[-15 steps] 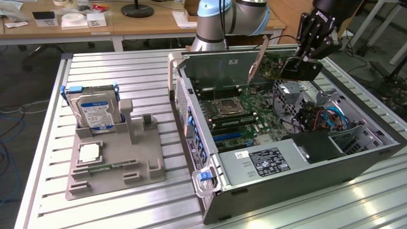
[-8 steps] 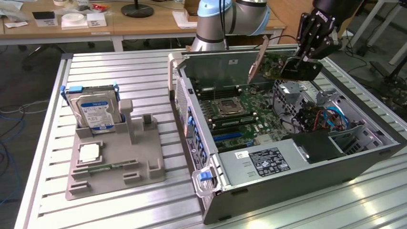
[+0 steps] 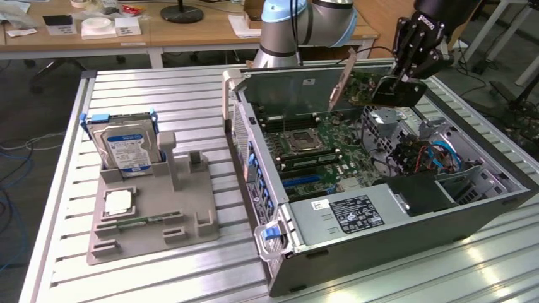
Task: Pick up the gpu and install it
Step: 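Insert the gpu into the slot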
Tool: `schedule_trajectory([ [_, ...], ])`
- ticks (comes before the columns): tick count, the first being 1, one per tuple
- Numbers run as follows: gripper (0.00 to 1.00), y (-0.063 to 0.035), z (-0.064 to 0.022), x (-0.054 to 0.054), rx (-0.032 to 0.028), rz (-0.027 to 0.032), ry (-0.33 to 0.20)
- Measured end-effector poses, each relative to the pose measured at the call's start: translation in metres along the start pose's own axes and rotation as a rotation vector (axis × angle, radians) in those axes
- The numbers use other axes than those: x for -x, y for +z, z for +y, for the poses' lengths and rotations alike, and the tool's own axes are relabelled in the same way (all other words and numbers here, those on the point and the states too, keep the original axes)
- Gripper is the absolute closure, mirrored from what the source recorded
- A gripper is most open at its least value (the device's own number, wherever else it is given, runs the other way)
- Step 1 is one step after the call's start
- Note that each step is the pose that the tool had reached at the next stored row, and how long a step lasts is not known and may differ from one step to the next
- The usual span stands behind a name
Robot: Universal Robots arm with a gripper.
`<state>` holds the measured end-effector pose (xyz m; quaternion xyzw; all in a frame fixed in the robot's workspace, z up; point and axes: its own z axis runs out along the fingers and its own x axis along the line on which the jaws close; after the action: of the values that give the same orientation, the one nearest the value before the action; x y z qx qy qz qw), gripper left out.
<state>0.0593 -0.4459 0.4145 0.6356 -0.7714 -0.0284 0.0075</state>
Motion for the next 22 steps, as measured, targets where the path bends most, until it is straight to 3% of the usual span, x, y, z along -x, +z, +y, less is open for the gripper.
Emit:
schedule_trajectory([
  [6,0.73,0.0026,-0.0001,0.0000,-0.0087,0.0015,-0.063],
  [14,0.73,0.0068,-0.0004,-0.0002,-0.0095,0.0076,-0.202],
  [17,0.73,0.0086,0.0001,-0.0002,-0.0182,0.0073,-0.217],
  [22,0.73,0.0086,0.0006,-0.0003,-0.0197,0.0070,-0.218],
])
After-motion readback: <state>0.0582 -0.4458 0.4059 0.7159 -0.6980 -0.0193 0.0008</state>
